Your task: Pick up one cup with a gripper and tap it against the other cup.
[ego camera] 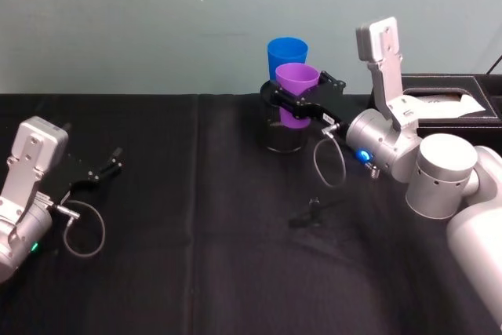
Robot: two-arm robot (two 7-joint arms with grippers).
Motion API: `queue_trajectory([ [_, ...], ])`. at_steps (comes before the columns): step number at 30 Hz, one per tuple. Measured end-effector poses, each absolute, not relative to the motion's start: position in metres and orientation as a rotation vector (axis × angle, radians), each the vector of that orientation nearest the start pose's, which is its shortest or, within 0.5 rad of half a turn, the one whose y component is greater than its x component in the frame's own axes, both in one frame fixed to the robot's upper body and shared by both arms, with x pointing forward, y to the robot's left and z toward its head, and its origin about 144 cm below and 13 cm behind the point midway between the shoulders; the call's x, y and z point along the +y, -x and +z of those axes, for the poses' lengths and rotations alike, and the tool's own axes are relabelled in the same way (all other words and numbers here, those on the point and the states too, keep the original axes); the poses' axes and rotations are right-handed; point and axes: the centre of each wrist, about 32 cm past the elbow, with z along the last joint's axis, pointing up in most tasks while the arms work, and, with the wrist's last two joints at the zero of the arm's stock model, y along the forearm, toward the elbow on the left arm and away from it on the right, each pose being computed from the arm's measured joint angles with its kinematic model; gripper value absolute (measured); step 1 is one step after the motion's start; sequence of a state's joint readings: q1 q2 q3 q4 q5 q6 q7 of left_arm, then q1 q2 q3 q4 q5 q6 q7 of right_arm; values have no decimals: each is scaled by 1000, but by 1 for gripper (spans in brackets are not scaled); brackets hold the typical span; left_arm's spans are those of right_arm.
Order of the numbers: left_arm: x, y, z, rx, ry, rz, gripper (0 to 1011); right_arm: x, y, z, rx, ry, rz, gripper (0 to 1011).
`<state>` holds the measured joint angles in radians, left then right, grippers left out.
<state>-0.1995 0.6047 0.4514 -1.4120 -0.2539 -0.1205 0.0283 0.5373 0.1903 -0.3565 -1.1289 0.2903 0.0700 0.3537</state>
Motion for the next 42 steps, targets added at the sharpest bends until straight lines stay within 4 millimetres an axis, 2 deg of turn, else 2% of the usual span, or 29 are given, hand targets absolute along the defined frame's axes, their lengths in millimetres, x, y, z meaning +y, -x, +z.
queue_trajectory([
  [42, 310, -489, 1140, -285, -304, 1248, 1000, -208, -597, 1199, 6, 69, -987, 734],
])
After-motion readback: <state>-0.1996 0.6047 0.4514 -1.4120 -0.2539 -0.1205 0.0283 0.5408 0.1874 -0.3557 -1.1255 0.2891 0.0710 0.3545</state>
